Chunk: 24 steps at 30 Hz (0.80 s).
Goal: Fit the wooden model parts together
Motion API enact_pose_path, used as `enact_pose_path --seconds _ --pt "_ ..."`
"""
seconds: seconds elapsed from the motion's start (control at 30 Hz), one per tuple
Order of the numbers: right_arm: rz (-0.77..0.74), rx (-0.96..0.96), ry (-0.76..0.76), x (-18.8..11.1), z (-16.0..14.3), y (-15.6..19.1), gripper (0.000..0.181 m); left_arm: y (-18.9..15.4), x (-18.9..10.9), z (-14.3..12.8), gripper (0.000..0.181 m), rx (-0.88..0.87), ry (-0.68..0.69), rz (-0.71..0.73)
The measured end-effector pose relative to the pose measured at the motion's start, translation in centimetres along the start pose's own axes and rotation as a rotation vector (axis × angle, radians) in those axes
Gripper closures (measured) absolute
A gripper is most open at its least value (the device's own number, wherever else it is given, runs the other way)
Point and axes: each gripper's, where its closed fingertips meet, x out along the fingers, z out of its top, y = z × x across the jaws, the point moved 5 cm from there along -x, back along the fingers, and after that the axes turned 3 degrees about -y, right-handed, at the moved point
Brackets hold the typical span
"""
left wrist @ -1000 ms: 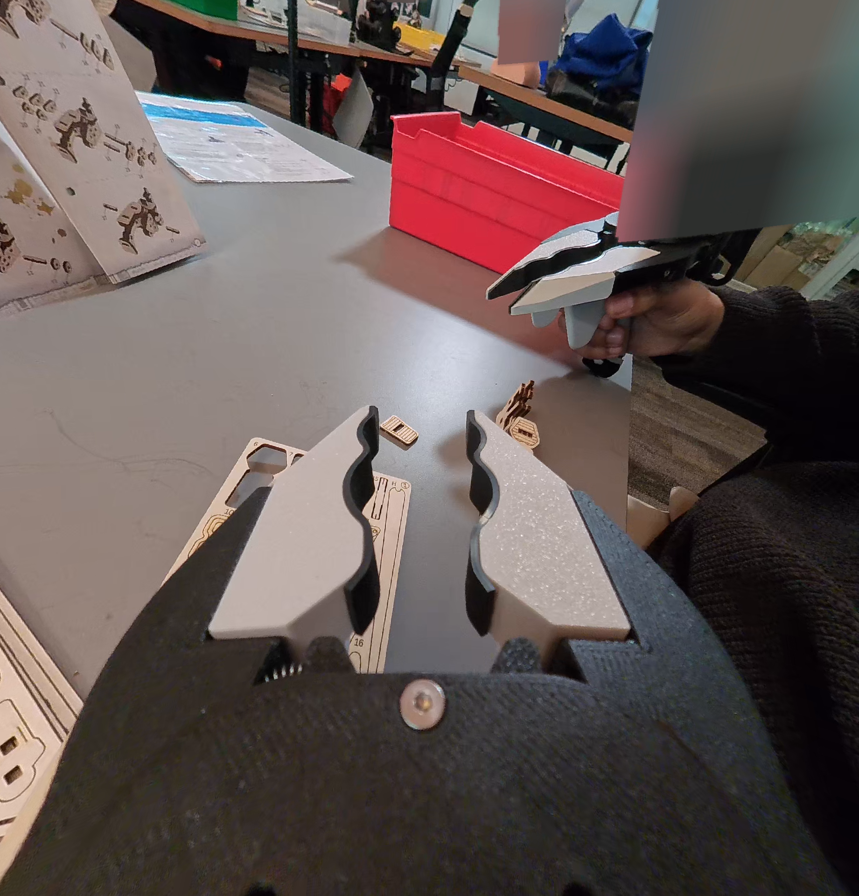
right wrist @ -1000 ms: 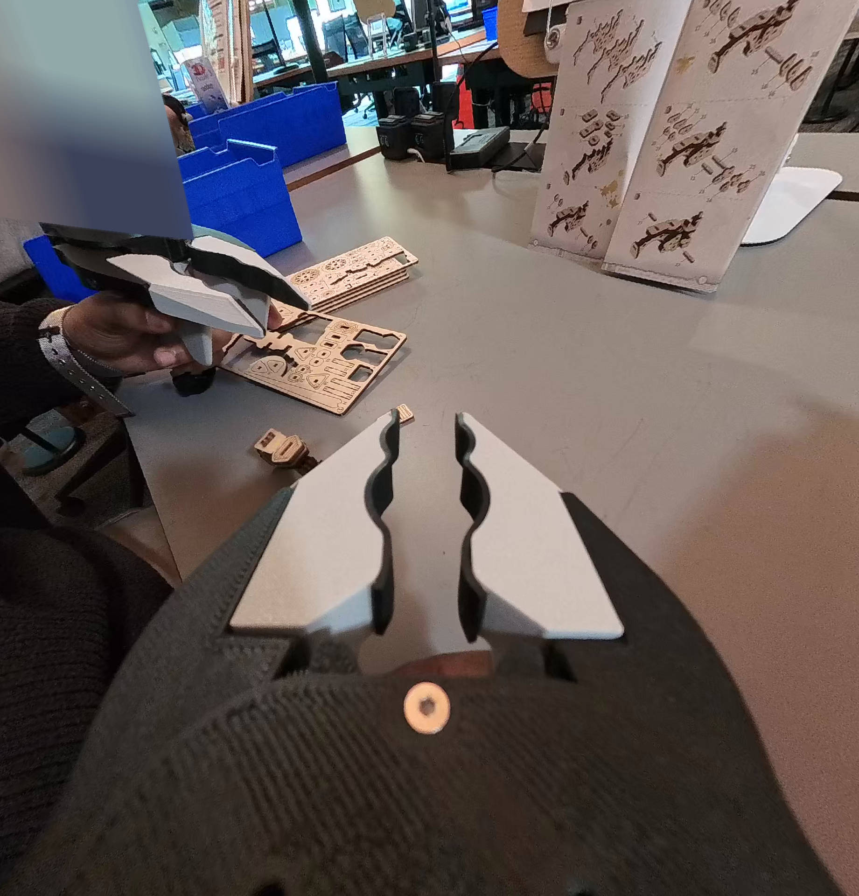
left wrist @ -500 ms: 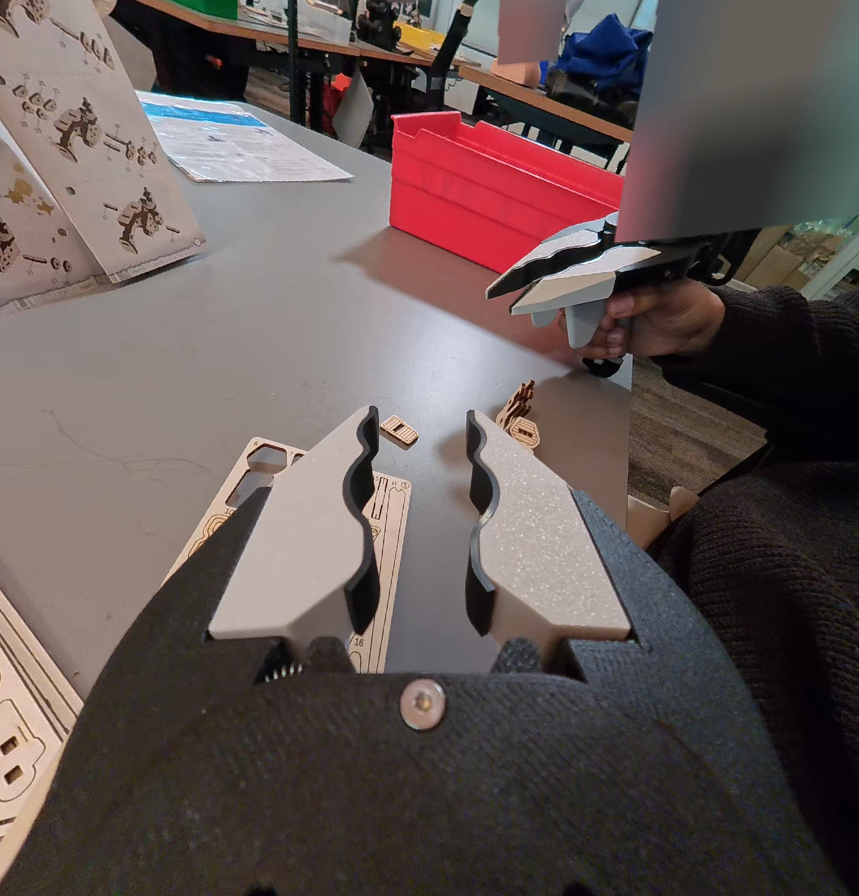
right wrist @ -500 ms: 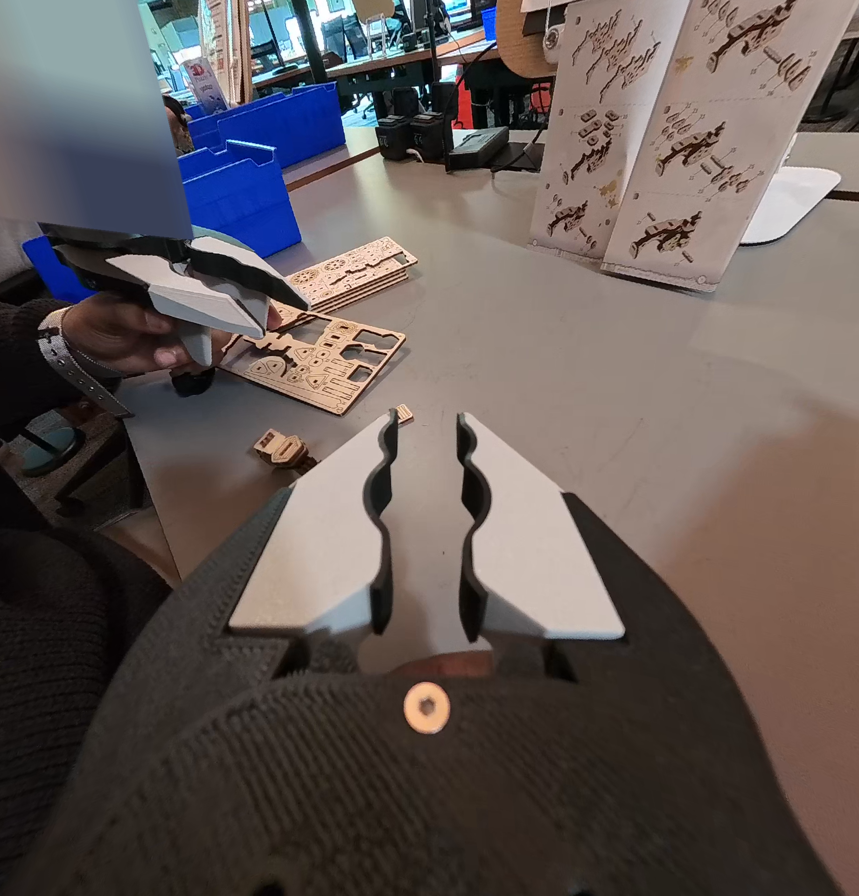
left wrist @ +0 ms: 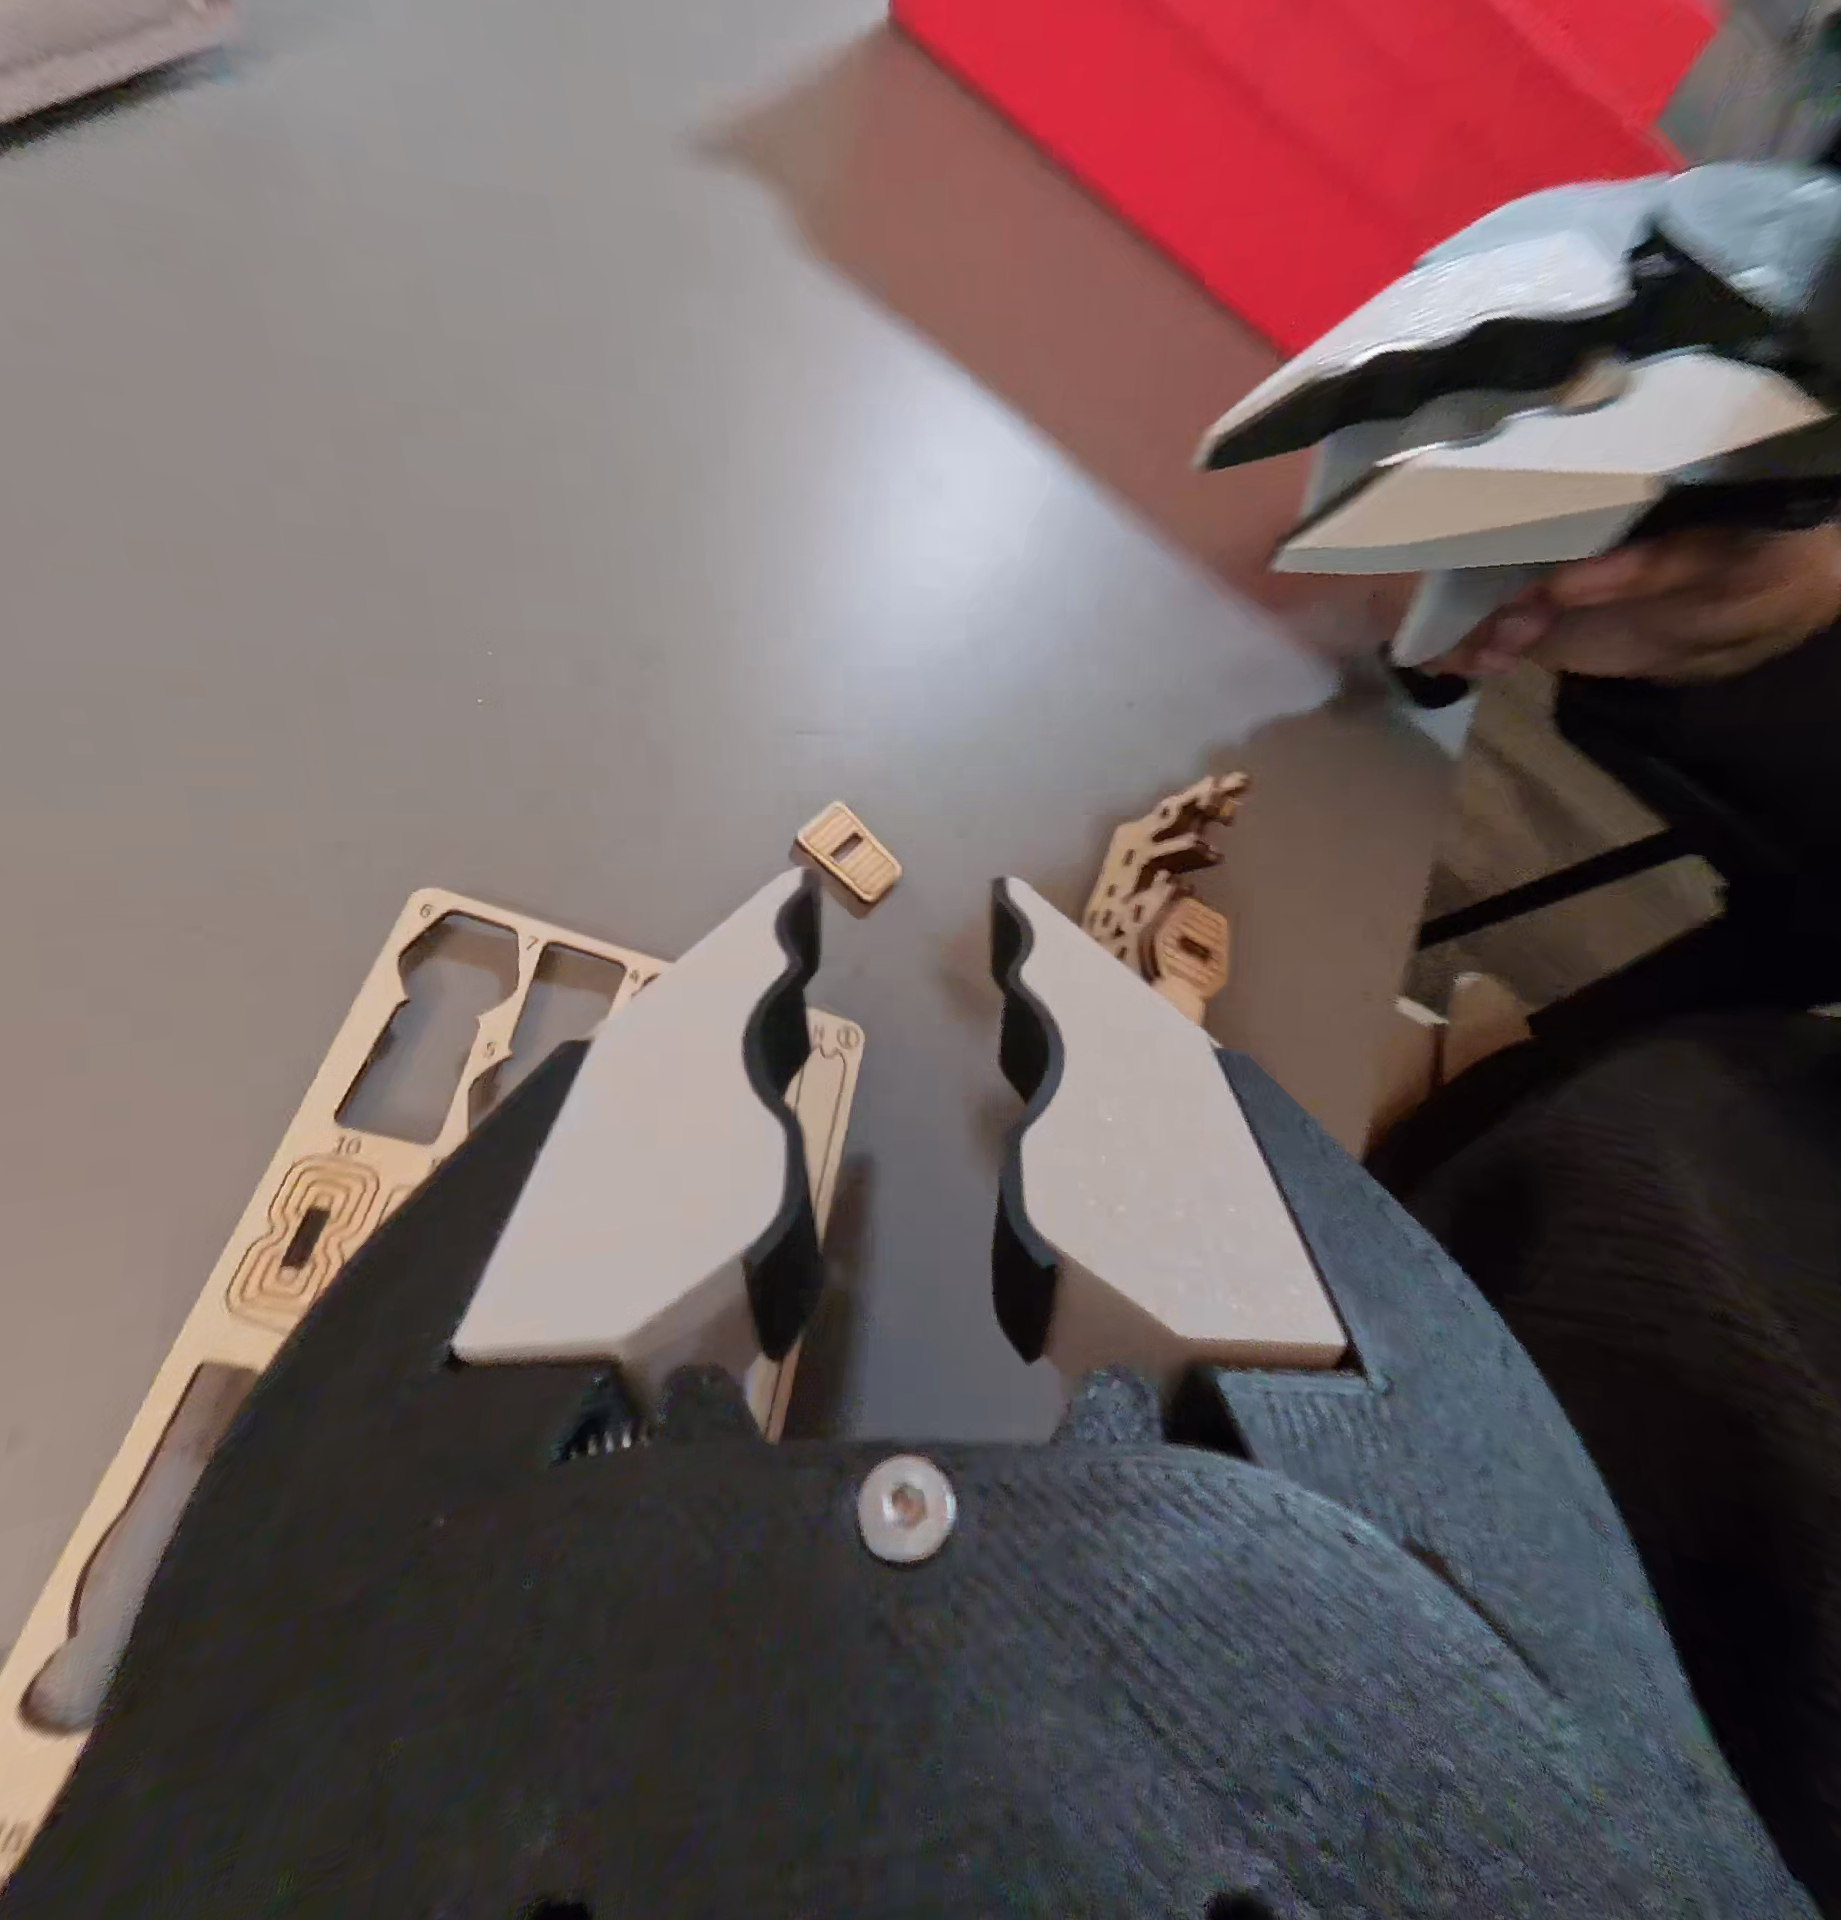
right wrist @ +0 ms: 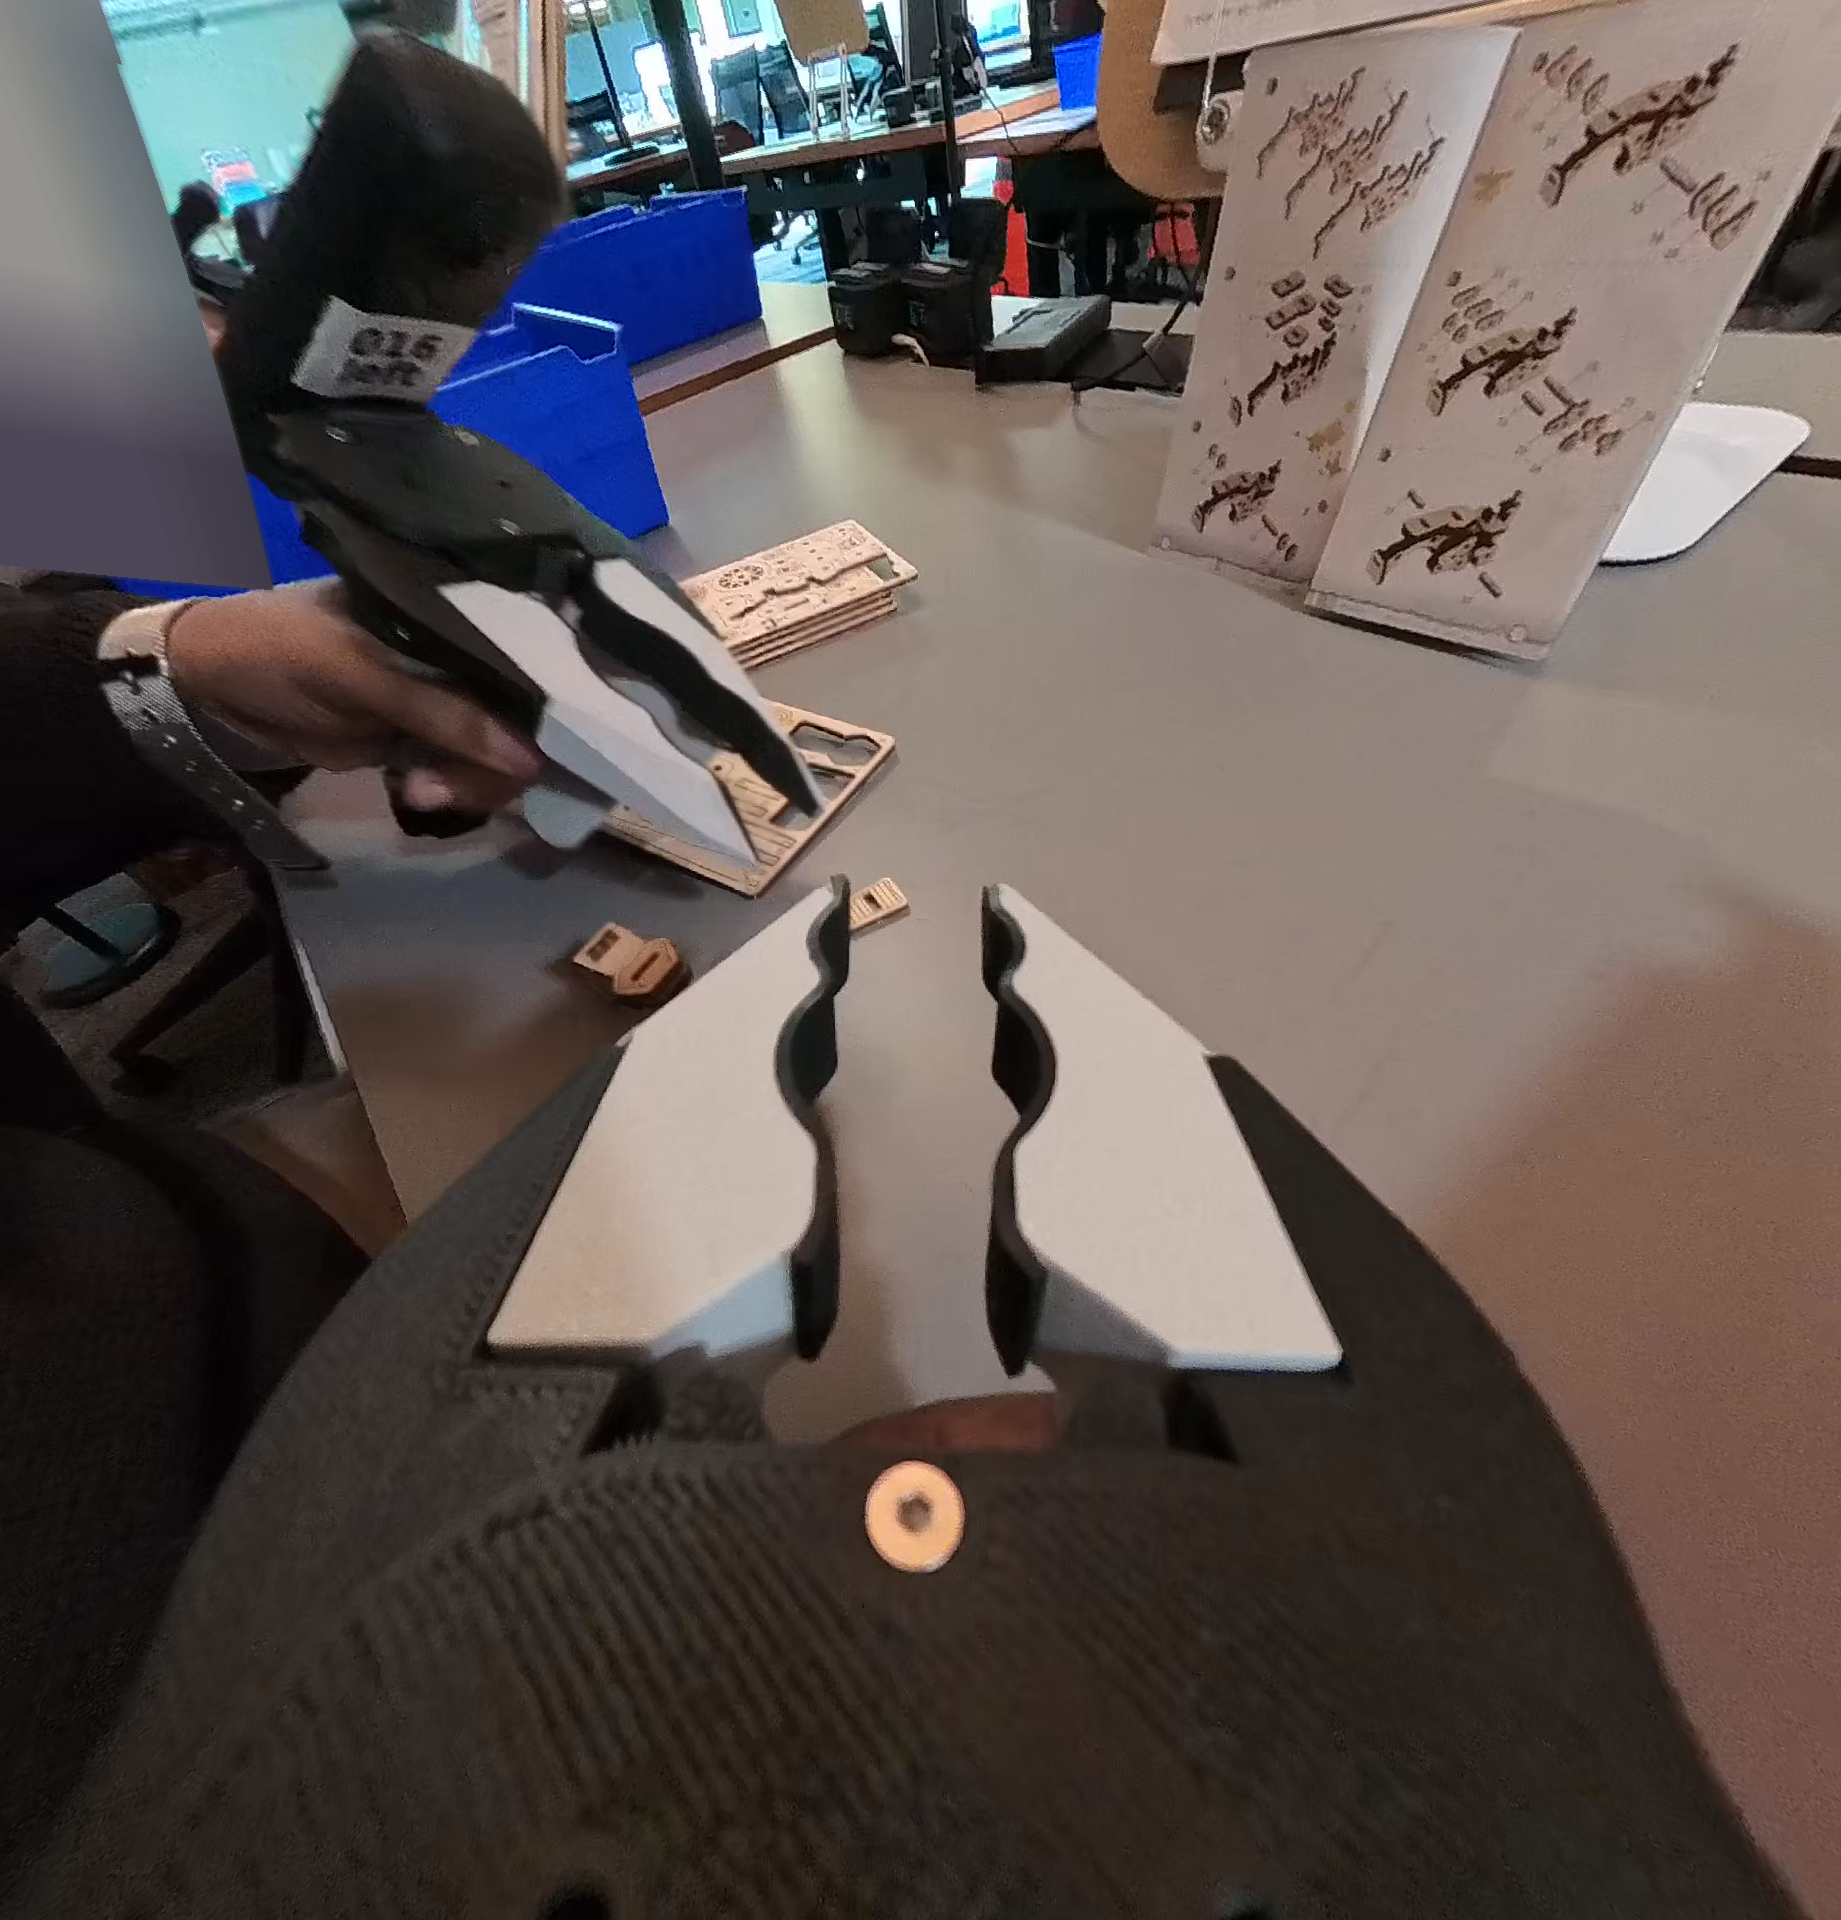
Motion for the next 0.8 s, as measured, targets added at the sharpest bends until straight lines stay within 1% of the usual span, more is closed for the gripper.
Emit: enact_pose_path --seconds 0.03,0.13,0.2,0.27,0.33,0.43,0.53,0.57,0.63,0.73,0.8 --pt "0.0 -0.01 -0.007 -0.1 0.2 0.1 0.157 0.1 0.8 0.0 0.143 0.006 0.033 0.03" --pt "-0.004 -0.042 -0.029 -0.4 0.7 0.6 0.157 0.9 2.4 -0.5 0.135 0.078 0.145 0.152" --pt "-0.007 -0.058 -0.046 -0.7 1.0 0.8 0.157 1.3 2.7 -0.4 0.138 0.129 0.162 0.214" --pt "-0.007 -0.066 -0.061 -0.9 1.2 1.0 0.157 1.3 2.8 -0.4 0.138 0.136 0.178 0.224" --pt "-0.009 -0.075 -0.069 -1.1 1.3 1.2 0.157 1.3 2.8 -0.4 0.144 0.136 0.183 0.213" --pt "-0.015 -0.091 -0.075 -1.3 1.4 1.4 0.157 0.7 2.9 -0.6 0.164 0.139 0.191 0.154" --pt "-0.025 -0.108 -0.077 -1.4 1.4 1.4 0.157 0.5 2.9 -0.6 0.171 0.169 0.187 0.144" --pt "-0.03 -0.113 -0.077 -1.3 1.4 1.4 0.157 0.7 2.9 -0.5 0.171 0.182 0.185 0.162" --pt "-0.038 -0.122 -0.074 -1.2 1.3 1.4 0.157 1.0 2.8 -0.4 0.163 0.197 0.177 0.189" --pt "-0.041 -0.128 -0.06 -1.0 1.1 1.3 0.157 0.7 3.2 -0.5 0.145 0.171 0.174 0.15" --pt "-0.04 -0.132 -0.053 -0.9 0.9 1.4 0.157 0.6 3.3 -0.4 0.142 0.149 0.159 0.128"
